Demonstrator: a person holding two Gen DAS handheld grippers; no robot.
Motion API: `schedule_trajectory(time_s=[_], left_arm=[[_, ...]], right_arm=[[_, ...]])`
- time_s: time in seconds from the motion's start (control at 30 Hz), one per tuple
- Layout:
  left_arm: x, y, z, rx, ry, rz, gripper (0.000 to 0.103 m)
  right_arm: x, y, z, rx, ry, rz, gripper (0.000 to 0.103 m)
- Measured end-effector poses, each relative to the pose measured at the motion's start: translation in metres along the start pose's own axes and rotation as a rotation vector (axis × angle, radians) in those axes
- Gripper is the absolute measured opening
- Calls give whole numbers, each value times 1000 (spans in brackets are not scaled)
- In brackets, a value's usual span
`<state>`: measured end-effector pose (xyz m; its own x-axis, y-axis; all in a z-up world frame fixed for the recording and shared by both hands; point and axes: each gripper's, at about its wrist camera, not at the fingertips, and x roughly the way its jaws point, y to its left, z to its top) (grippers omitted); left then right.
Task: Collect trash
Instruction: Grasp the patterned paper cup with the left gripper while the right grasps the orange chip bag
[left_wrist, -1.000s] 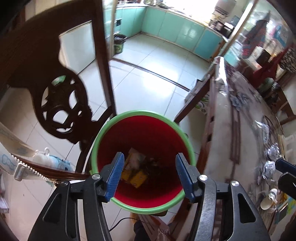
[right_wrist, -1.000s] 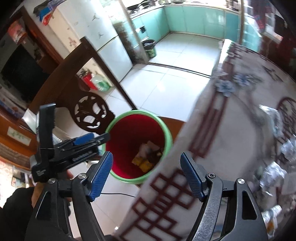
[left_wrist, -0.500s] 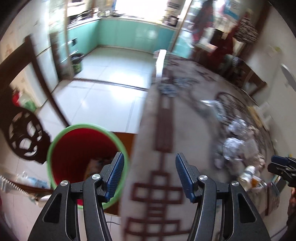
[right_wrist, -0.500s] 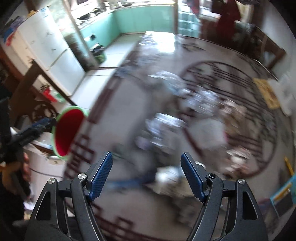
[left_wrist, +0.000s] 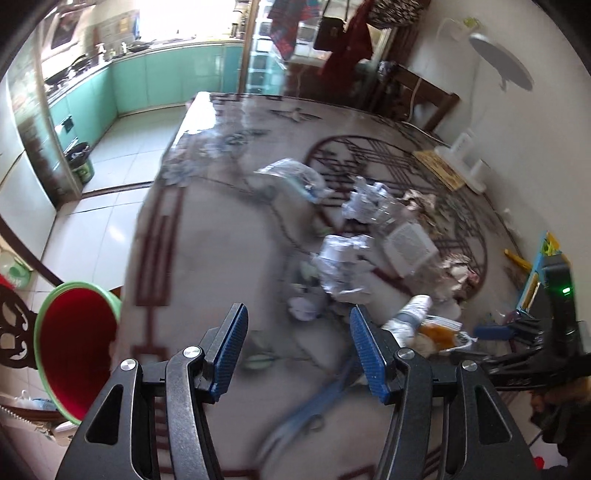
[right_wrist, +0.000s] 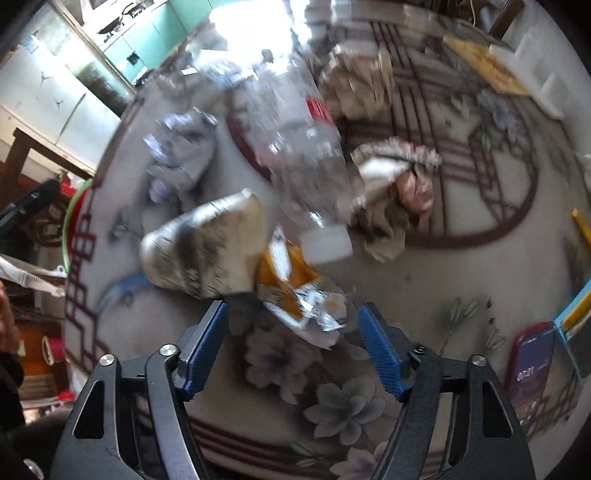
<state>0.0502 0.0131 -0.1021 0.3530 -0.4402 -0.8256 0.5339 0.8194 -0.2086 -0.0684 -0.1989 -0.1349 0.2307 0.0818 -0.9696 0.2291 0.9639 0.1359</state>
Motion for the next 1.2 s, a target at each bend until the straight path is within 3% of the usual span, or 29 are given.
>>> schedule_trajectory(time_s=[0.13, 0.17, 0.27, 0.33, 0.4, 0.47, 0.6, 0.7, 0.9, 1.0, 1.03, 1.1, 1.13, 1.2], left_arm=[[7, -22, 0, 21, 21, 2, 57], [8, -26, -1, 24, 25, 2, 57], [15, -37, -1, 37, 40, -9, 57], [21, -49, -1, 61, 57, -30, 57], [29, -61, -1, 107, 81, -68, 58], [38, -76, -1, 170, 113, -104, 67], [64, -105, -3, 323, 190, -155, 68], [89, -116, -4, 378, 280, -189, 68], [125, -113, -11, 345, 397, -232, 69], [128, -107, -14, 286, 395, -262, 69], [127, -106, -15, 275, 388, -257, 68], [125, -103, -17, 249, 380, -276, 49], [122, -101, -17, 227, 371, -278, 30], [116, -96, -19, 224, 349, -237, 28]], right_arm=[[14, -7, -1, -16, 28, 46, 52], [17, -9, 0, -20, 36, 69, 44], [15, -9, 1, -50, 29, 106, 33], [11, -12, 1, -52, 21, 129, 30], [2, -16, 0, -49, 6, 153, 28], [-16, -23, 2, -39, -35, 177, 28], [-43, -40, 10, -13, -121, 191, 28], [-58, -49, 15, 6, -162, 191, 28], [-64, -57, 9, 52, -178, 202, 28], [-61, -60, 9, 64, -167, 205, 28], [-59, -60, 9, 68, -165, 205, 28], [-56, -58, 12, 72, -163, 208, 28], [-57, -56, 13, 68, -165, 208, 28], [-59, -53, 15, 58, -171, 209, 28]])
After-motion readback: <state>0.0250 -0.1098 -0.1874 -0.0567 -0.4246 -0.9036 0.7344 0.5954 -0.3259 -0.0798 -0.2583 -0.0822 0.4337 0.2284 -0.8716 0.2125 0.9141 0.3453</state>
